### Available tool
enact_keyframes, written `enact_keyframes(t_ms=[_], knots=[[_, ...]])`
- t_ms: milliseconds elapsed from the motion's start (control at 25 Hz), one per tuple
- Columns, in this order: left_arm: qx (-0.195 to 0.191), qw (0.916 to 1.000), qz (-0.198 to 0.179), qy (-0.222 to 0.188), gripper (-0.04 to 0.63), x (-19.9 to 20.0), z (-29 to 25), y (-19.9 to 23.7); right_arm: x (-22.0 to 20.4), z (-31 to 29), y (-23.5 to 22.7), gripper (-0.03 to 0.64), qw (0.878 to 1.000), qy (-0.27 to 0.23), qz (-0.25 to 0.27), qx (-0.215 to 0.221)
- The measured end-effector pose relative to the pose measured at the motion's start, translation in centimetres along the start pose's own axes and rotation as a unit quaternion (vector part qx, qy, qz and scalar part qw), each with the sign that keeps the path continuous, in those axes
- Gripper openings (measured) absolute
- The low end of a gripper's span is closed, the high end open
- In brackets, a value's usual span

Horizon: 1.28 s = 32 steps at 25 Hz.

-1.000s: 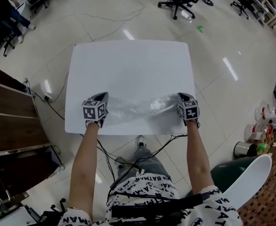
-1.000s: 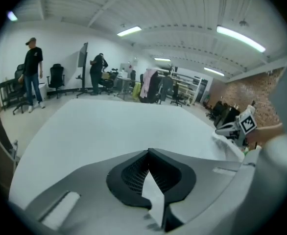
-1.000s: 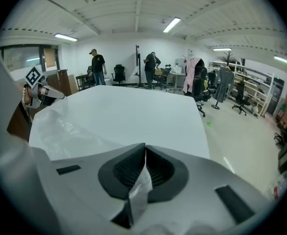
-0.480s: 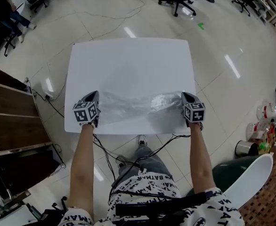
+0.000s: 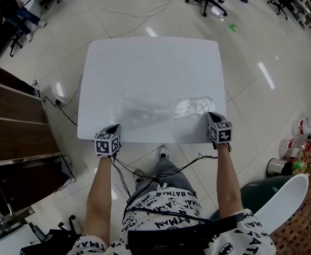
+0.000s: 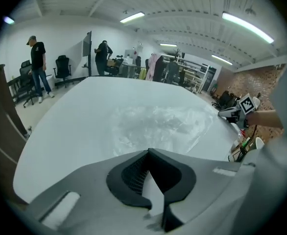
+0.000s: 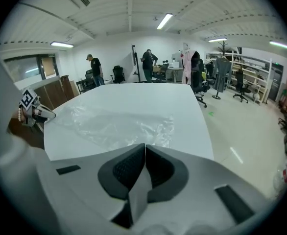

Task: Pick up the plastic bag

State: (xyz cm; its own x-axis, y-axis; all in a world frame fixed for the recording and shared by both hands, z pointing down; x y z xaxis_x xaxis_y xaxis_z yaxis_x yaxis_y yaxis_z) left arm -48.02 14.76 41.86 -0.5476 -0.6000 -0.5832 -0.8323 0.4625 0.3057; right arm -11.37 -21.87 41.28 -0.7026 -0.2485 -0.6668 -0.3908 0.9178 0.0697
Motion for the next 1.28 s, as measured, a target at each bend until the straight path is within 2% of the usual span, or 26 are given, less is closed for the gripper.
enact_keyframes(t_ms=[120,240,280,440,480,640,760,1040,1280], knots=[[0.008,1.0000,-0.001,0.005,0.002,-0.1,-0.3,0.5,-0.1,-0.1,-0.7,0.001,1.000,0.000,-0.009,0.000],[-0.003,1.0000,0.007,0.002,0.002,0.2,-0.4,0.3,0.0,0.1,-0.9,0.015,1.000,-0.005,-0.019,0.004],[-0.009,0.9999,0.012,-0.006,0.002,0.4,-0.2,0.2,0.3,0.4,-0.9,0.034,1.000,-0.012,-0.021,0.003],[-0.038,0.9964,0.033,-0.069,0.002,2.0,3.0,-1.0,3.3,3.7,1.2,0.032,0.997,-0.072,-0.031,0.000],[-0.045,0.9943,0.038,-0.089,0.002,2.3,4.3,-1.5,3.9,4.8,2.1,0.000,0.996,-0.086,-0.039,0.001],[-0.063,0.9870,0.044,-0.141,0.002,2.3,10.2,-2.5,5.1,9.1,8.1,0.000,0.991,-0.118,-0.064,-0.002],[-0.069,0.9829,0.044,-0.165,0.002,1.8,14.1,-2.5,6.3,11.6,13.7,0.000,0.990,-0.130,-0.055,0.001],[-0.102,0.9745,0.017,-0.199,0.002,-1.2,20.1,-5.0,6.8,16.5,24.9,0.000,0.986,-0.165,-0.035,0.012],[-0.121,0.9683,0.003,-0.218,0.002,-3.6,21.1,-7.3,6.8,18.5,29.1,0.000,0.984,-0.177,-0.012,0.012]])
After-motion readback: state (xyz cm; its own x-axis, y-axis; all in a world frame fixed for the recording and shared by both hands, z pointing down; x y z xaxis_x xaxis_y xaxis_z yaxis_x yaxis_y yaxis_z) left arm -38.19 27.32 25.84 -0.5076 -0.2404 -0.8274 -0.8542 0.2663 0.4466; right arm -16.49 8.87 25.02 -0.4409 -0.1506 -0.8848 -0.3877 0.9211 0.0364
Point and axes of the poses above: the fingertips, and each gripper's own axes: z backward along the fingers, y to its left, x out of its top, the point moved 9 cm from there along z, backward along the fingers, and after that the axes turned 9 degrees about z, right-handed, at the moved point
